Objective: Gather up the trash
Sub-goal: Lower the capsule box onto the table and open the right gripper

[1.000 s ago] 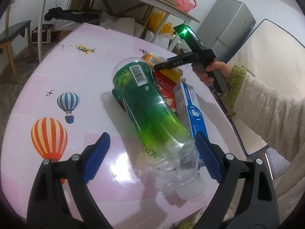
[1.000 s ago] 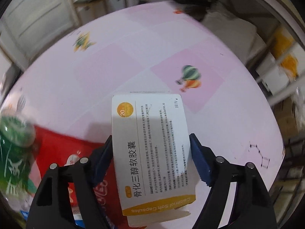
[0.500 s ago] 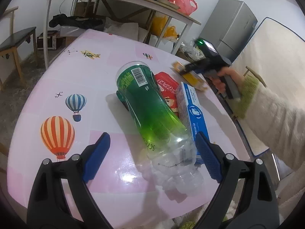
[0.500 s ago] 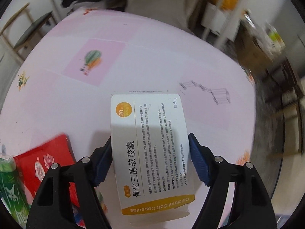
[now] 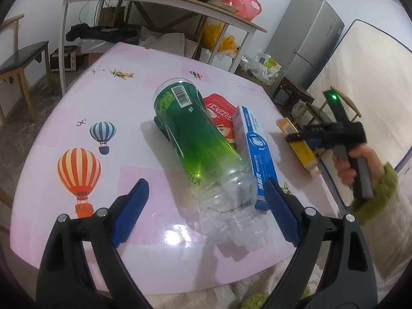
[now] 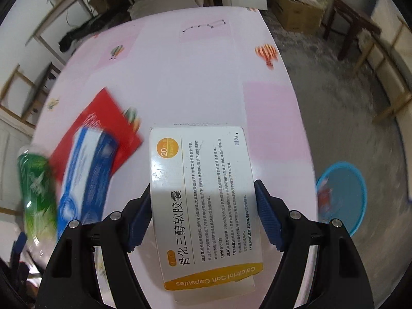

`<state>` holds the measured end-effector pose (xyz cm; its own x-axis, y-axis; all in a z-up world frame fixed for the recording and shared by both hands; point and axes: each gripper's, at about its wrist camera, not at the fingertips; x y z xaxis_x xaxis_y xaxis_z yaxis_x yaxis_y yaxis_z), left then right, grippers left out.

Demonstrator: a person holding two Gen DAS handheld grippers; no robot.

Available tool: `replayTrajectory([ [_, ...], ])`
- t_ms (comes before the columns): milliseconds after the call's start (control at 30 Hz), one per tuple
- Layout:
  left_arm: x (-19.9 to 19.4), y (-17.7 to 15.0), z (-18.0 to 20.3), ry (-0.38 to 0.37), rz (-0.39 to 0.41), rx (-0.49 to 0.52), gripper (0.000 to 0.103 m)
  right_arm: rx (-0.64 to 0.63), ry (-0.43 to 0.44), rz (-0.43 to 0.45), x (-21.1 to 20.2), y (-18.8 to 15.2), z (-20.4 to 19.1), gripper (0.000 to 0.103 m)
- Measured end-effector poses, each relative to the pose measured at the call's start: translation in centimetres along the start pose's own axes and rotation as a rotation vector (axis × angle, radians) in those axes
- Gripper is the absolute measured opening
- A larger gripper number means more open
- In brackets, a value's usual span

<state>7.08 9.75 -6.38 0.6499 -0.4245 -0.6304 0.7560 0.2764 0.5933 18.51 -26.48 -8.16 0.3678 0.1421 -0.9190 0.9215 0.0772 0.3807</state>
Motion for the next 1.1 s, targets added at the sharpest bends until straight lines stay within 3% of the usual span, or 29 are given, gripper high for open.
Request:
replayTrajectory([
  [133,-1.2,-0.4,0.7,0.008,0.029,0.041,0.086,0.028,0.026,0.026,-0.7,-2.7,-1.5,0.074],
  [333,-2.4,-0.5,2.4,-0.021,0.056,0.092,0.086,0.031,-0.006,0.074,-1.9,-4.1,-1.9,0.078],
  [433,-2.5,-0.5,3.4,-0.042,0.058,0.109,0.086,0.056,0.038,0.112,-2.7,-4.7,-1.3,0.081],
  [700,-1.5,-0.2,6.1,-0.100,0.017,0.133,0.086,0.082,0.049,0.170,-4.3,-6.0,-0.5,0.082],
  [867,-1.1,-0.4,7.0,-0.098,0.015,0.138,0.086,0.041,0.143,0.238,-6.2,-5.3,-2.5,0.082],
  [1000,-1.2,-1.1,7.0,-0.101,0.008,0.129,0.086,-0.030,0.240,0.202,-5.0,-3.4,-6.0,0.082],
  [1100,-1.6,-1.6,6.8,-0.102,0.008,0.123,0.086,-0.067,0.257,0.177,-3.8,-1.8,-8.4,0.082],
])
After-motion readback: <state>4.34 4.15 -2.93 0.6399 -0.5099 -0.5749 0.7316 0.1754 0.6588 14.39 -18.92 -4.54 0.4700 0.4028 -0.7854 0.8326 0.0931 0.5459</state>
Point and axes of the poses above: each gripper's, at about its wrist camera, not at the fingertips, and x roughly the way its jaws point, z to its right, y to its top, and after that the axes turned 14 degrees about -x, right-handed
